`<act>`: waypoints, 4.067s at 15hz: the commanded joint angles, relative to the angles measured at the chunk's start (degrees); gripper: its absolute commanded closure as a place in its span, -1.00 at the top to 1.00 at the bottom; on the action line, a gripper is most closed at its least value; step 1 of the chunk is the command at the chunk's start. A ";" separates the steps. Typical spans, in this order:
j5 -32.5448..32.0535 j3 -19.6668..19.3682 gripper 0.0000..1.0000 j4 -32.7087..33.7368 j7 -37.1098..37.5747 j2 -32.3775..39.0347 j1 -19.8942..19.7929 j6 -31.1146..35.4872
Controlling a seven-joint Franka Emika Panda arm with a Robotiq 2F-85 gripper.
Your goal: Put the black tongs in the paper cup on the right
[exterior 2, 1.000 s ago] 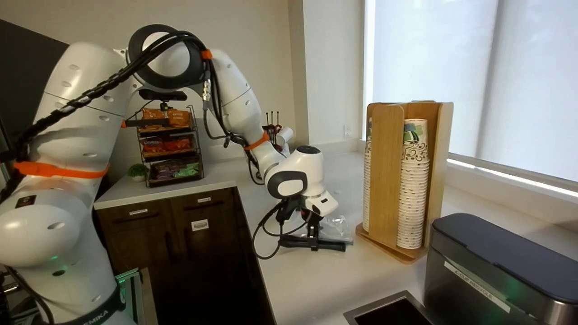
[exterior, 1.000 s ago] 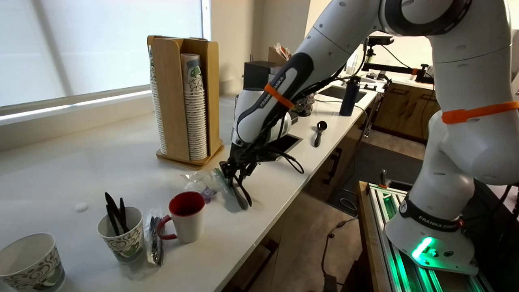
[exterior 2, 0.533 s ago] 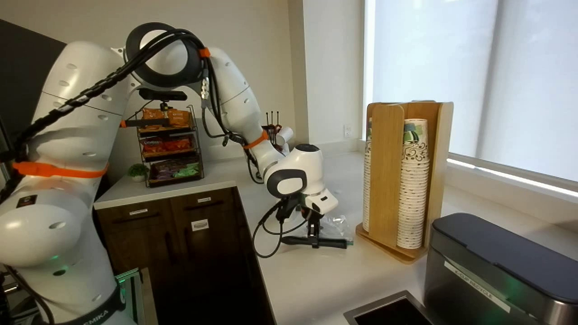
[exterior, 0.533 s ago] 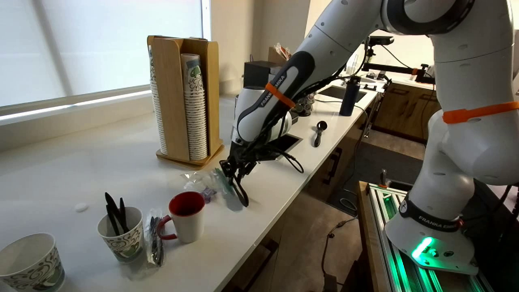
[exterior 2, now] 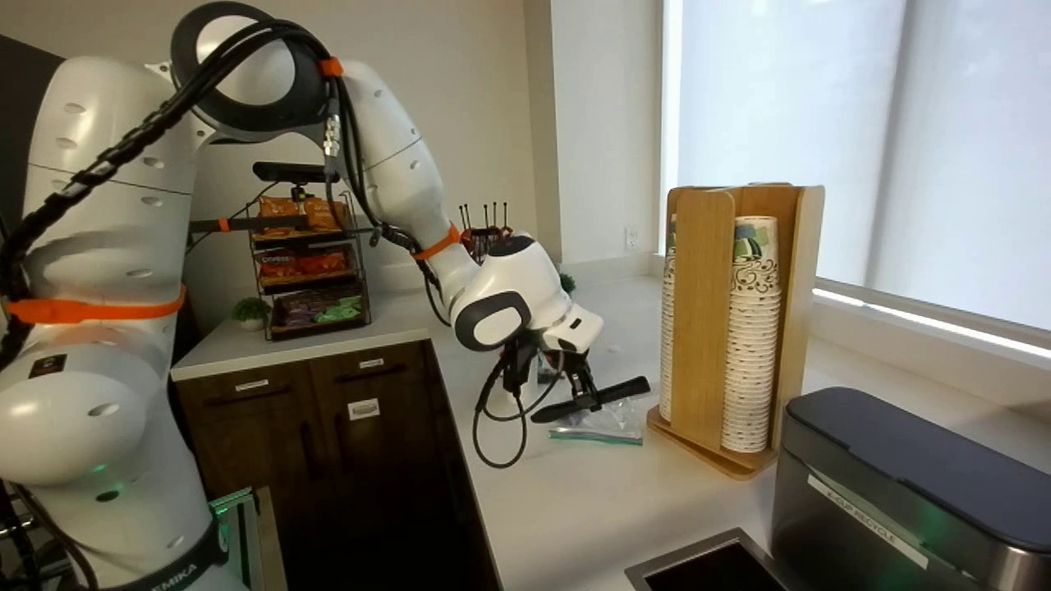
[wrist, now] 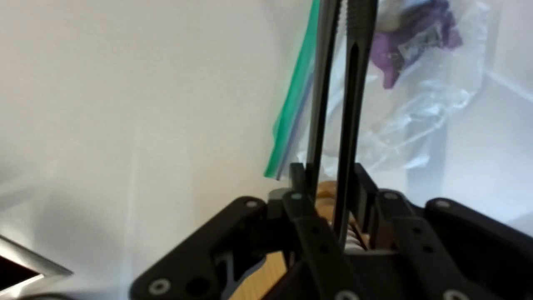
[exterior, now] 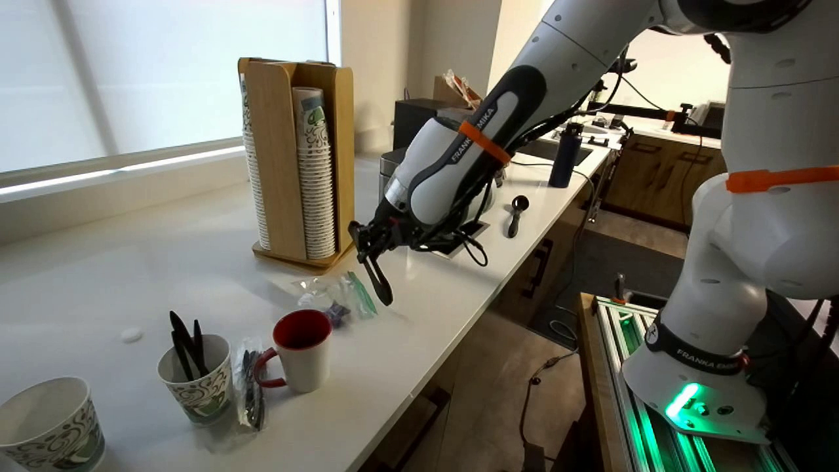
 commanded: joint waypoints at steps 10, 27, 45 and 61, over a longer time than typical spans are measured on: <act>10.26 -5.30 -0.86 6.57 -16.25 3.54 15.00 21.42; 0.40 -6.42 -0.86 18.18 -29.74 7.65 27.20 28.23; -7.67 -2.63 -0.86 30.35 -30.09 18.68 28.45 26.64; -4.37 -3.71 -0.86 36.26 -29.79 27.55 32.14 24.90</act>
